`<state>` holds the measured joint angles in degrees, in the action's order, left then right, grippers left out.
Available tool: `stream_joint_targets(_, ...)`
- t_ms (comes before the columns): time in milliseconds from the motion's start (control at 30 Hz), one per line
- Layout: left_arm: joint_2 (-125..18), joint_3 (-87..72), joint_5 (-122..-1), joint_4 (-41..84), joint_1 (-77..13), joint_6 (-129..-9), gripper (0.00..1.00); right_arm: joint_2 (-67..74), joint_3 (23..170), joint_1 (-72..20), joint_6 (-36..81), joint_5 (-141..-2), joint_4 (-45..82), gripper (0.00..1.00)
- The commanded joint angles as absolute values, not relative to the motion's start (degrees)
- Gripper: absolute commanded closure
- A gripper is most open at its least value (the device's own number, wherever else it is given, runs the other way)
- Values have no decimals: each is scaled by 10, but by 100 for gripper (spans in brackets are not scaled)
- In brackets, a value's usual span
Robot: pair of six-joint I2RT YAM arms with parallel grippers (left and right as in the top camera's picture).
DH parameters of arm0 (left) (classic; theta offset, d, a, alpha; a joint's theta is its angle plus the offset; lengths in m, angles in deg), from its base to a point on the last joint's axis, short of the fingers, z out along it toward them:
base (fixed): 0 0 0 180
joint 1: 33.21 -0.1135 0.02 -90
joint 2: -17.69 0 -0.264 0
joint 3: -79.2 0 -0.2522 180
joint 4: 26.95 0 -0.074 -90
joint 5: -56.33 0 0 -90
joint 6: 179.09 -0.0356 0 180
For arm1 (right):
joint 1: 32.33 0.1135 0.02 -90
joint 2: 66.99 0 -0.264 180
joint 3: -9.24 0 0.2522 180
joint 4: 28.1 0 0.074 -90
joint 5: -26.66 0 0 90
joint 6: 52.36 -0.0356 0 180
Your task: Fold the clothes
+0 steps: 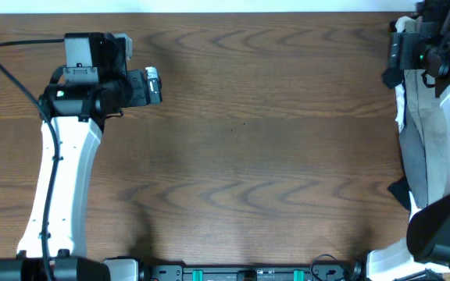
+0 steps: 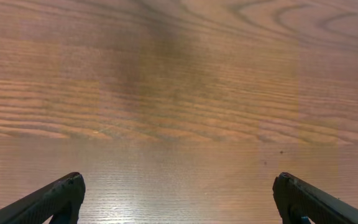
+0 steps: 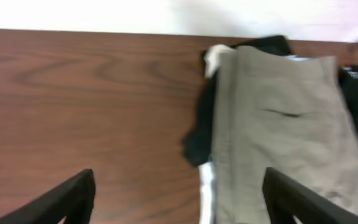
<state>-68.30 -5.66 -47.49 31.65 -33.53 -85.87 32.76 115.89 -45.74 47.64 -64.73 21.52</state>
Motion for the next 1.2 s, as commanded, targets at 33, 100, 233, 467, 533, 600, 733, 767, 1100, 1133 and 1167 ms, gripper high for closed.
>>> stream_joint_targets(33,-699,-47,-482,318,-338,-851,2,371,1170,-481,480,-590,184,18)
stream_joint_targets(100,-702,-47,-482,318,-338,-851,2,395,1170,-488,479,-575,161,18)
stream_joint_targets(233,-703,-47,-482,318,-338,-851,2,439,1170,-493,473,-556,115,18)
stream_joint_targets(467,-703,-47,-482,318,-338,-851,2,514,1170,-493,474,-522,14,19)
stream_joint_targets(533,-703,-47,-482,318,-338,-851,2,536,1170,-493,474,-517,-14,19)
stream_joint_targets(600,-703,-47,-482,318,-338,-851,2,556,1170,-494,474,-516,-37,20)
stream_joint_targets(733,-703,-47,-482,318,-338,-851,2,598,1170,-497,474,-513,-83,24)
stream_joint_targets(767,-703,-47,-482,318,-338,-851,2,606,1170,-498,474,-514,-90,24)
stream_joint_targets(1100,-703,-47,-482,318,-338,-851,2,668,1170,-500,476,-522,-120,37)
stream_joint_targets(1133,-703,-47,-482,318,-338,-851,2,670,1170,-500,476,-522,-120,39)
stream_joint_targets(1167,-703,-47,-482,318,-338,-851,2,671,1170,-500,476,-522,-119,44)
